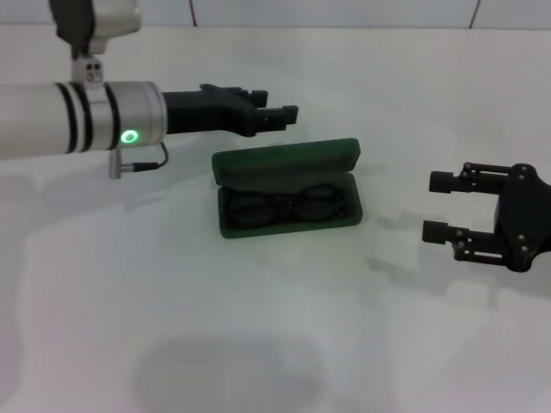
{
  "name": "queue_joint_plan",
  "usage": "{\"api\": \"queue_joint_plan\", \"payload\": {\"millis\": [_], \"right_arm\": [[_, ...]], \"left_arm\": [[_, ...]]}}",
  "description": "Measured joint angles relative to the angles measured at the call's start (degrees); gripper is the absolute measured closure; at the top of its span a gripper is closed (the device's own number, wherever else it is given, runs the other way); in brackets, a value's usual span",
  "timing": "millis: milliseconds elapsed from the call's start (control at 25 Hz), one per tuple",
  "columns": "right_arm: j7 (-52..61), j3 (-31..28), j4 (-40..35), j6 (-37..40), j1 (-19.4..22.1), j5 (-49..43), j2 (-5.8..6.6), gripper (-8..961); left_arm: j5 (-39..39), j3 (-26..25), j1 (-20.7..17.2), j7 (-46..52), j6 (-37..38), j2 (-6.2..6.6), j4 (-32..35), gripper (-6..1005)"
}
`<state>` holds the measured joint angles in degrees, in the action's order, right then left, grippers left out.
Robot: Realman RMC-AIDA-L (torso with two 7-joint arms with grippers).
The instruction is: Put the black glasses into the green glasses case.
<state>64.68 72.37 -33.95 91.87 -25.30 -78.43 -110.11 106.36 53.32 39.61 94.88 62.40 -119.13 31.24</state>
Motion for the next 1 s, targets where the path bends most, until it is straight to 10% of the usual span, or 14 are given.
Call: {"api": "queue_joint_plan", "payload": {"millis": [1000], "right_arm": [[-0.6,-0.1,0.5,-5.1,-0.2,-1.6,-0.61,324]], "left_arm": [[0.3,8.2,-4.1,-4.9,0.5,-0.96,-0.2,360]]}}
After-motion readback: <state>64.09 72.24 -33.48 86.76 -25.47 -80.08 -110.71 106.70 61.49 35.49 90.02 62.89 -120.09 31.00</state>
